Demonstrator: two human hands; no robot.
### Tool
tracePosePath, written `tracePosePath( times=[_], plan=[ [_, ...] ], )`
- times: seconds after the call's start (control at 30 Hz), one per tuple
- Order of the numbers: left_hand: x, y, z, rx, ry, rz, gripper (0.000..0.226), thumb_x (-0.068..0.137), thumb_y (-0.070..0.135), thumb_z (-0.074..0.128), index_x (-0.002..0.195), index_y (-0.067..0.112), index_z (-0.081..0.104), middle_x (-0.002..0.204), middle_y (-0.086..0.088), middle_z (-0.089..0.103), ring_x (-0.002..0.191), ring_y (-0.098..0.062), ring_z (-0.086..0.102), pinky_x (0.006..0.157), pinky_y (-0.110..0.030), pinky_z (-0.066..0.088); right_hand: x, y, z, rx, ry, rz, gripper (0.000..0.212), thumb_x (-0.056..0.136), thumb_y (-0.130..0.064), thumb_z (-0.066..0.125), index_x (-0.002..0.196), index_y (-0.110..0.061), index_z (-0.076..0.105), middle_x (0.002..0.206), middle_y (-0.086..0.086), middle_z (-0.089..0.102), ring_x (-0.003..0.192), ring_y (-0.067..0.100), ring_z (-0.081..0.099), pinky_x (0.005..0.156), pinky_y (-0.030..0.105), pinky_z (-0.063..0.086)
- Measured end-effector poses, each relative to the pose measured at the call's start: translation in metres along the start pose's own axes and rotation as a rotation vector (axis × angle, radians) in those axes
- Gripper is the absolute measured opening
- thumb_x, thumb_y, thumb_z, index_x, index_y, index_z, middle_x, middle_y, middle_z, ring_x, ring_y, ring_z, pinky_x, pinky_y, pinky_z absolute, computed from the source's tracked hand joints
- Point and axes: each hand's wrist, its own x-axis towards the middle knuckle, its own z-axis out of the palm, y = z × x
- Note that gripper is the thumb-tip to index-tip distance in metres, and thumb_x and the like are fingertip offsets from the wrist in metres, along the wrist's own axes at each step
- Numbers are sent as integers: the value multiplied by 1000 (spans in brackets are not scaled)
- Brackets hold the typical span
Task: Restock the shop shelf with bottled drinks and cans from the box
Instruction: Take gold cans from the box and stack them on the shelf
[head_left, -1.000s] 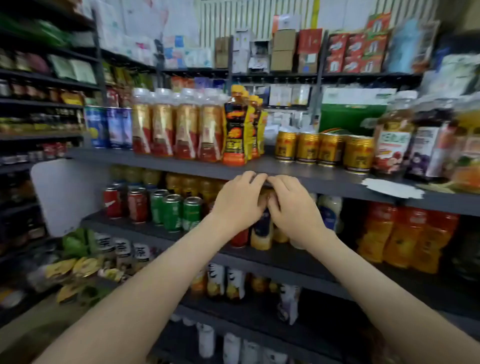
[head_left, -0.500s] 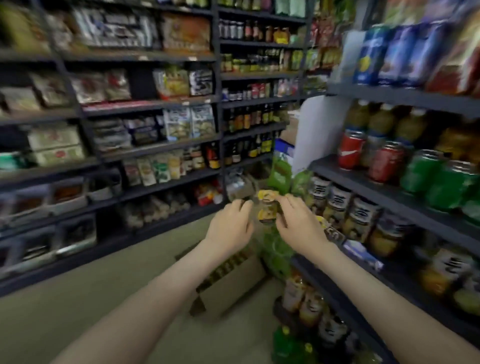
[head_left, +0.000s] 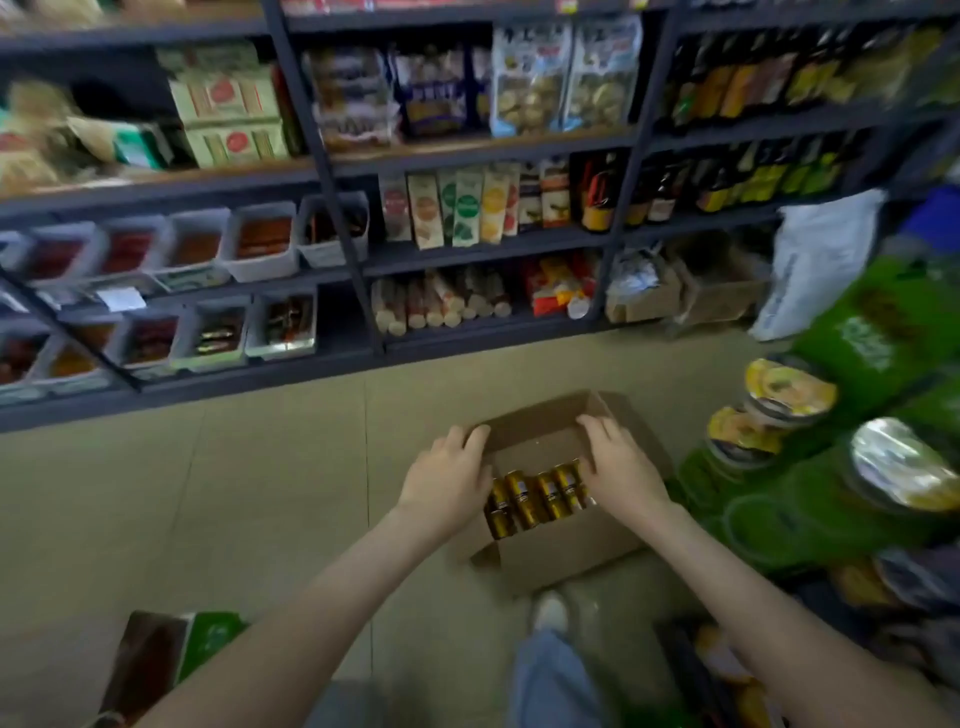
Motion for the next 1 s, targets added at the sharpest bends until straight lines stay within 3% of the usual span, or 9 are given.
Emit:
tracePosePath(
  times=[0.23,0.3,0.47,0.6,0.7,0.8,0.9,1.0],
  plan=[
    [158,-69,126,-107,-302,-261,49,99,26,38,146,17,27,145,-6,36,123,-29,46,96,-37,41,155,88,124,57,-359,151,62,94,-14,53,148,-19,23,148,6,34,126,22,45,98,32,43],
    [187,-86,179,-153,-345,-306,52,98,26,39,147,18,25,144,-5,37,123,-28,47,97,-35,40,179,115,173,87,-454,218,68,93,-11,54,150,-25,19,147,4,34,117,19,52,92,32,49],
    [242,-137,347,-222,-469,-386,57,97,25,42,150,22,21,146,-4,35,125,-26,44,103,-36,38,228,182,330,111,-617,357,73,92,-5,53,152,-24,15,152,7,28,124,23,48,95,32,45],
    [267,-172,462,-221,-448,-357,55,92,19,49,146,15,36,144,-10,43,128,-31,43,105,-43,40,258,223,451,142,-661,421,73,93,-13,55,152,-22,12,146,10,36,128,29,43,98,38,42],
    [280,-191,520,-193,-344,-255,54,81,18,49,134,6,52,132,-20,54,118,-42,53,96,-53,48,280,245,521,104,-712,457,81,93,-30,57,152,-21,2,146,12,37,129,32,42,97,40,41],
    [286,-206,558,-35,-326,-125,54,81,27,42,126,3,59,121,-20,62,117,-43,56,99,-65,35,291,256,569,52,-857,432,105,86,-42,64,148,-27,-19,155,16,18,138,38,27,109,44,29],
    [289,-205,579,87,-351,-11,53,77,23,60,127,4,59,123,-20,62,124,-40,51,104,-67,16,290,258,595,71,-850,439,115,83,-28,71,146,-28,-25,153,18,16,135,38,31,103,46,36],
    [291,-195,584,44,-367,-69,59,75,18,66,131,4,55,126,-22,59,129,-41,46,110,-61,12,290,258,595,130,-781,481,116,79,-19,75,148,-28,-18,149,17,23,134,36,32,100,46,39]
  ],
)
